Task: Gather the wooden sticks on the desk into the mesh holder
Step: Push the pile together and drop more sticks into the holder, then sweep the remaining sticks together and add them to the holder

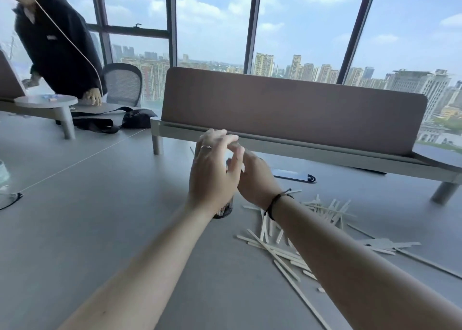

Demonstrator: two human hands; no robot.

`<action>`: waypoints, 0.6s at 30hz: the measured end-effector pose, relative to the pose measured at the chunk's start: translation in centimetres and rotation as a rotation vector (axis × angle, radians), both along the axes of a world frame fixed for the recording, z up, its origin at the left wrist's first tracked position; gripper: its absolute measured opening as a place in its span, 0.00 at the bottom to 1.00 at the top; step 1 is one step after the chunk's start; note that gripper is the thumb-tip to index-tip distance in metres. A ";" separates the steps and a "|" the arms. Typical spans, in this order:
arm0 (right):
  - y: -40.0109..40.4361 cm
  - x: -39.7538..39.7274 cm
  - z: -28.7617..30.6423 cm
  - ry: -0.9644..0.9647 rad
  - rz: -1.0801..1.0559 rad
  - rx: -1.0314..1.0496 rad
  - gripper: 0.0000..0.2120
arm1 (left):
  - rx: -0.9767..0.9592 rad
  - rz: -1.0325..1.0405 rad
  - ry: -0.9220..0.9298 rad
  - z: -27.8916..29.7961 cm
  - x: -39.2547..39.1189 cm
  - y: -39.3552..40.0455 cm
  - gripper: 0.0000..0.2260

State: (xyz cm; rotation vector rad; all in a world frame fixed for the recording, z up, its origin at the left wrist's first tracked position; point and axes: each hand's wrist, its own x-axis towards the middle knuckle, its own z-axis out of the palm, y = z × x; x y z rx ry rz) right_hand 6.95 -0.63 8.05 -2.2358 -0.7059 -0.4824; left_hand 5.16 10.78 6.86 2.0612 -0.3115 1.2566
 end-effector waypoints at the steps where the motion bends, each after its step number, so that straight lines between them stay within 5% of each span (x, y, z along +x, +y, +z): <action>1: -1.1 -0.6 0.2 -0.044 0.005 0.060 0.19 | 0.060 -0.040 -0.041 -0.5 -1.3 -1.0 0.15; 5: -7.7 -2.7 -1.6 0.068 -0.048 0.023 0.30 | 0.342 -0.304 0.004 -4.3 -5.0 -4.2 0.18; 10: -18.1 -6.6 -6.7 0.263 -0.317 -0.096 0.15 | 0.852 -0.390 0.731 -7.8 -5.3 -6.4 0.40; 14: -25.0 -9.7 -8.3 0.306 -0.401 -0.136 0.12 | 0.837 -0.455 0.856 -8.6 -4.6 -7.1 0.48; 18: -28.4 -11.5 -9.1 0.379 -0.232 -0.267 0.31 | 0.772 -0.420 0.844 -9.0 -4.4 -8.8 0.48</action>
